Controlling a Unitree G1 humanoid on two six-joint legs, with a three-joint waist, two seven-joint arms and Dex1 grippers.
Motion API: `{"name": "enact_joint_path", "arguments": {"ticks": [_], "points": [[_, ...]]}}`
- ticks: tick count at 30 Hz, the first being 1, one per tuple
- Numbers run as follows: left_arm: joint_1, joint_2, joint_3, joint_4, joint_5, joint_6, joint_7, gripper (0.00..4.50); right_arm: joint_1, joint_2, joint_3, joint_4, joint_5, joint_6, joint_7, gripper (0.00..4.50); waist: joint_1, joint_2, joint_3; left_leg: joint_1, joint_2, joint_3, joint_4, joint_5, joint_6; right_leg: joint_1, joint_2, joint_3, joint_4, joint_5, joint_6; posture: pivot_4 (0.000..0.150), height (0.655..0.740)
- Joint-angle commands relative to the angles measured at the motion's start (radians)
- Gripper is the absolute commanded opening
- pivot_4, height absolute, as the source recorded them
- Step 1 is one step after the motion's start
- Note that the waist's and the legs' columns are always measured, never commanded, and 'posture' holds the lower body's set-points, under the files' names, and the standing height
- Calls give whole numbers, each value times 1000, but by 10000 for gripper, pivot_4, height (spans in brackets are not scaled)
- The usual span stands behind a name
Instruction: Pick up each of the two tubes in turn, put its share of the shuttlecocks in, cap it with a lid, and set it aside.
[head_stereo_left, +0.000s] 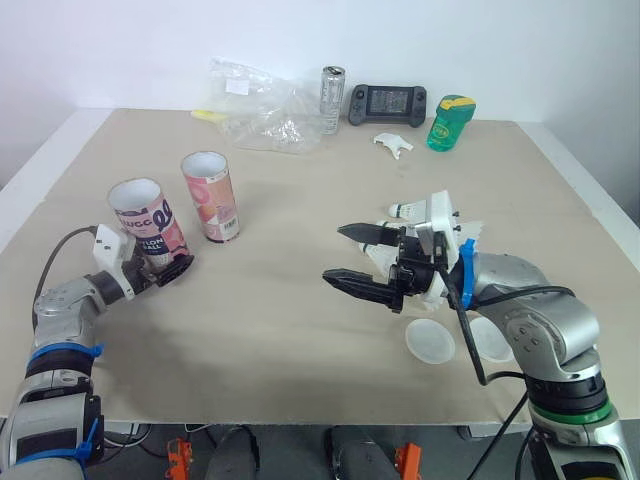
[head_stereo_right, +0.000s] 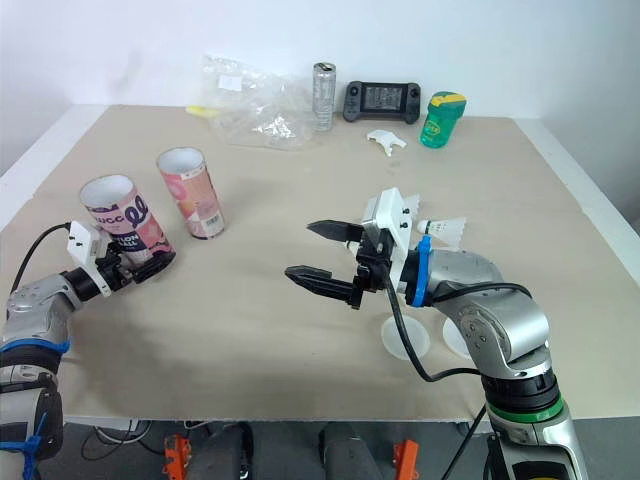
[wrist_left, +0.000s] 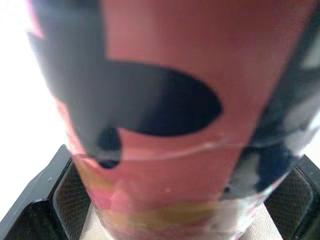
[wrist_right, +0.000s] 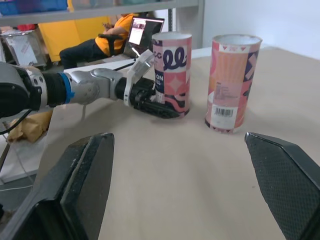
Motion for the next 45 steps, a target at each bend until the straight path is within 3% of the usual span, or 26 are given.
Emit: {"name": "enact_joint_path", "arguments": {"ticks": [1, 3, 10, 16, 21, 25, 27, 30, 33, 39, 45], "points": [[-14, -5, 4, 20, 12, -30, 18, 42537, 2, -6, -23, -43, 22, -5, -7, 44949, 0, 0, 0, 0, 0, 0, 0, 0, 0, 0, 0, 0, 0, 0, 0, 1500, 7236], [-17, -8, 5, 21, 12, -36, 20, 38092, 2, -8, -22, -41, 22, -7, -9, 45000, 0, 0, 0, 0, 0, 0, 0, 0, 0, 0, 0, 0, 0, 0, 0, 1500, 7236], [28, -23, 3, -57, -4, -38, 10, 38092, 2, -12, -17, -36, 18, -9, -6, 45000, 2, 0, 0, 0, 0, 0, 1, 1, 1, 0, 0, 0, 0, 1, 0, 1500, 7236], [174, -9, -11, -323, -49, 63, -42, 38092, 29, -64, -73, -41, 13, -5, -20, 45000, 2, 0, 0, 0, 0, 0, 0, 1, 0, 0, 0, 0, 0, 2, -4, 1500, 7236], [264, 68, -94, -575, -31, 210, -114, 38092, 89, -163, -205, -77, 73, 33, -9, 45000, 6, 0, 0, 0, 0, 0, 0, 1, 0, 0, 0, 0, 0, 2, -3, 1500, 7236], [228, 194, -195, -755, -27, 372, -229, 38092, 231, -290, -385, -81, 118, 78, 32, 45000, 19, 0, 0, -1, 0, 0, 0, 1, 0, 1, -1, 0, 0, -2, 0, 1500, 7236], [206, 229, -220, -782, -26, 408, -259, 38092, 286, -322, -418, -74, 108, 74, 42, 45000, 18, 0, 0, 0, 0, 0, 0, 1, 0, 1, -1, 0, 0, -4, -3, 1500, 7236], [133, 316, -308, -821, -9, 454, -414, 38092, 443, -346, -500, -61, 61, 65, 64, 45000, 18, -1, 0, 0, 0, 0, 0, 1, 1, 1, -1, 0, 0, -3, -3, 1500, 7236], [111, 379, -401, -813, 47, 396, -523, 38092, 525, -330, -512, -69, 43, 55, 43, 45000, 12, 1, 0, 0, 0, 1, 0, 1, 1, 1, -1, 0, 0, -4, -3, 1500, 7236], [60, 434, -567, -710, 136, 219, -547, 38092, 616, -292, -463, -45, -39, 20, -4, 45000, 9, 2, -1, 2, 0, 0, 0, 1, 1, 1, 0, 0, 0, -3, -4, 1500, 7236], [19, 442, -651, -674, 109, 169, -547, 38092, 612, -234, -386, -31, -70, 16, -54, 45000, 3, 8, -5, 5, 0, 1, 1, 1, 1, 4, -1, 2, 0, -3, -3, 1500, 7236]]}}
